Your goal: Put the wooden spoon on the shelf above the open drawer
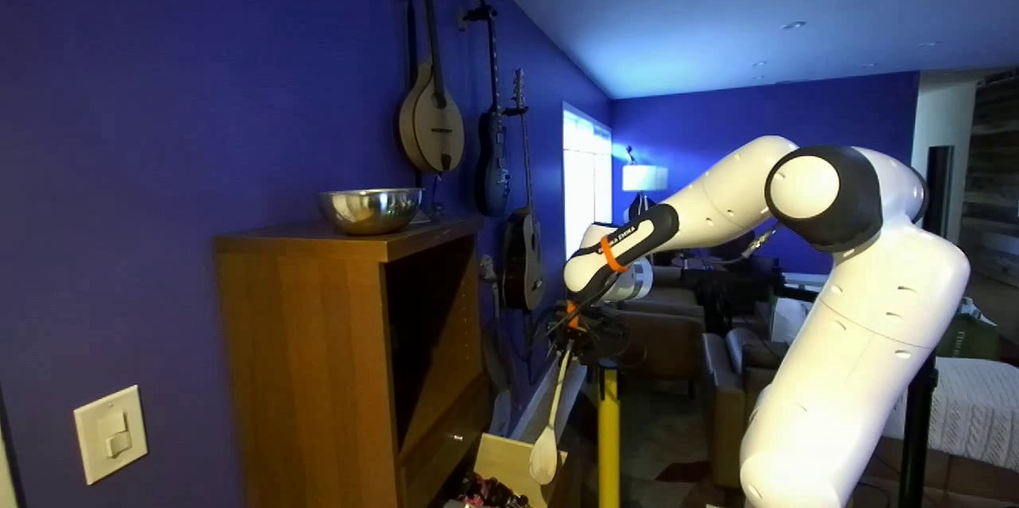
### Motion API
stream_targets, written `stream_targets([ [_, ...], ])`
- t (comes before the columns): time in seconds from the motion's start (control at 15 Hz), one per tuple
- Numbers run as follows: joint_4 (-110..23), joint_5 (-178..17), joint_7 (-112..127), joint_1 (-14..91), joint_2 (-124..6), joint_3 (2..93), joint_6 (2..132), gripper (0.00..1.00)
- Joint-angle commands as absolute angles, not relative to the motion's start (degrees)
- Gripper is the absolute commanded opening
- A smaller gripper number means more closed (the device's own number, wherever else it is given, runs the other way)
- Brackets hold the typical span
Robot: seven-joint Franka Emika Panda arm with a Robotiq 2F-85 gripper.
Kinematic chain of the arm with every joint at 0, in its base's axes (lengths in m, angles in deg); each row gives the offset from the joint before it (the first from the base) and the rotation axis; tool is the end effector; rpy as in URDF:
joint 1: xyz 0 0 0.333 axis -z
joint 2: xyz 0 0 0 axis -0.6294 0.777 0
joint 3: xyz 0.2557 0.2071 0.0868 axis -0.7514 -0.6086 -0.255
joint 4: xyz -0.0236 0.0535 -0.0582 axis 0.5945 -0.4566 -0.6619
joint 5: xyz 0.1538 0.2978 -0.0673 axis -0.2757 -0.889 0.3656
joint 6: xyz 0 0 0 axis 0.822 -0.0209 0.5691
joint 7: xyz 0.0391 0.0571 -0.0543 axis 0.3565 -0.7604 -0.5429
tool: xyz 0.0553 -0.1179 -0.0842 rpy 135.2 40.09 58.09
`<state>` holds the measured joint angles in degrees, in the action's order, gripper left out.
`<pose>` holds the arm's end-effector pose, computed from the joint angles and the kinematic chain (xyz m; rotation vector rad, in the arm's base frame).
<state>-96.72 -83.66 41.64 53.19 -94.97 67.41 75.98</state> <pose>0.3220 -0.2587 0.4190 -2.3092 1.8571 -0.4126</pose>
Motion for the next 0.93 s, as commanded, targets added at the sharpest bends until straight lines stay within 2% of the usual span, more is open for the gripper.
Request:
stream_targets([
  [0.0,-95.83,-87.35,42.84,57.11,-93.74,62.52,74.73,0.03],
  [0.27,-89.36,-90.81,53.68,59.36,-89.47,59.49,65.94,0.03],
  [0.8,-81.49,-100.76,60.62,59.52,-85.53,62.60,53.61,0.03],
  [0.87,-83.03,-96.12,61.72,60.08,-85.83,61.50,55.24,0.14],
])
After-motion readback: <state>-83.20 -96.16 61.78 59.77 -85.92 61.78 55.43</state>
